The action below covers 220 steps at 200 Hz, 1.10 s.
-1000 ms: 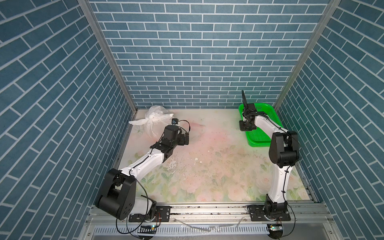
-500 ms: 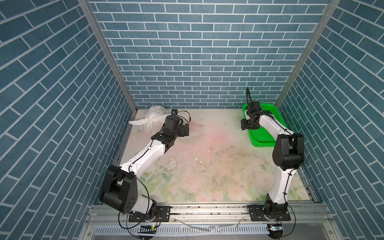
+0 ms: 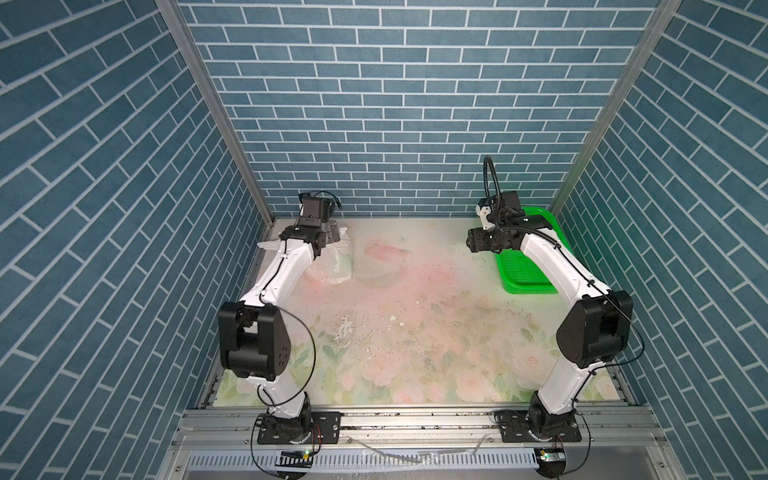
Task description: Untie the knot of the plastic bag and take out the fruit
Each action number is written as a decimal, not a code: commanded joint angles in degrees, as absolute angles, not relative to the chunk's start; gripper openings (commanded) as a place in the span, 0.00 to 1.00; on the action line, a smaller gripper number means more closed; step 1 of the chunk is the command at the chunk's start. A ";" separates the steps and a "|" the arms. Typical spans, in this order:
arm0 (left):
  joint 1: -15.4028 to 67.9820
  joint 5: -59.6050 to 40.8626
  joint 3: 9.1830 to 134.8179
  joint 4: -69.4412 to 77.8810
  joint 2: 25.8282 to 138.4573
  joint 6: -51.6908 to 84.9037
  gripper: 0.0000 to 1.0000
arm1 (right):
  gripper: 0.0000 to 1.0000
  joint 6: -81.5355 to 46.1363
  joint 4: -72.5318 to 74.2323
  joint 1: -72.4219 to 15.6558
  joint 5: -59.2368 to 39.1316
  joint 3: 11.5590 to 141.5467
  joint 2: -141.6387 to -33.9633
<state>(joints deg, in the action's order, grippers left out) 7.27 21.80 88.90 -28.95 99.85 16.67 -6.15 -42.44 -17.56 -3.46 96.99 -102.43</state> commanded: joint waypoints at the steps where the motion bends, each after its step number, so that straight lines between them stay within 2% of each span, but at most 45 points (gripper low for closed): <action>1: 5.80 26.08 93.52 -33.80 104.28 15.51 0.99 | 0.70 -7.25 -44.70 -17.91 -4.43 95.67 -100.56; 48: 0.62 20.15 98.54 -32.33 110.29 18.79 0.94 | 0.71 -7.30 -45.74 -18.02 -3.96 95.83 -99.77; 121: -3.43 5.23 103.63 -32.29 119.00 18.13 0.77 | 0.70 -7.90 -46.41 -18.03 -2.33 95.71 -98.61; 132: -3.43 2.29 104.14 -31.34 120.29 17.67 0.70 | 0.70 -7.91 -46.36 -18.10 -2.11 95.88 -98.61; 163: -3.09 -2.50 106.27 -30.31 122.80 16.83 0.29 | 0.69 -8.00 -46.14 -18.09 -1.43 95.93 -98.45; 180: -2.41 -3.86 106.46 -30.24 122.74 15.90 0.13 | 0.69 -8.07 -46.06 -18.07 -1.26 95.48 -97.93; 199: -0.88 -5.80 105.79 -30.25 121.94 13.66 0.00 | 0.69 -8.34 -45.58 -18.10 -1.20 94.20 -97.06; 220: 1.63 -8.82 104.01 -30.11 120.30 10.87 0.00 | 0.68 -8.95 -44.85 -18.11 -1.24 92.42 -96.01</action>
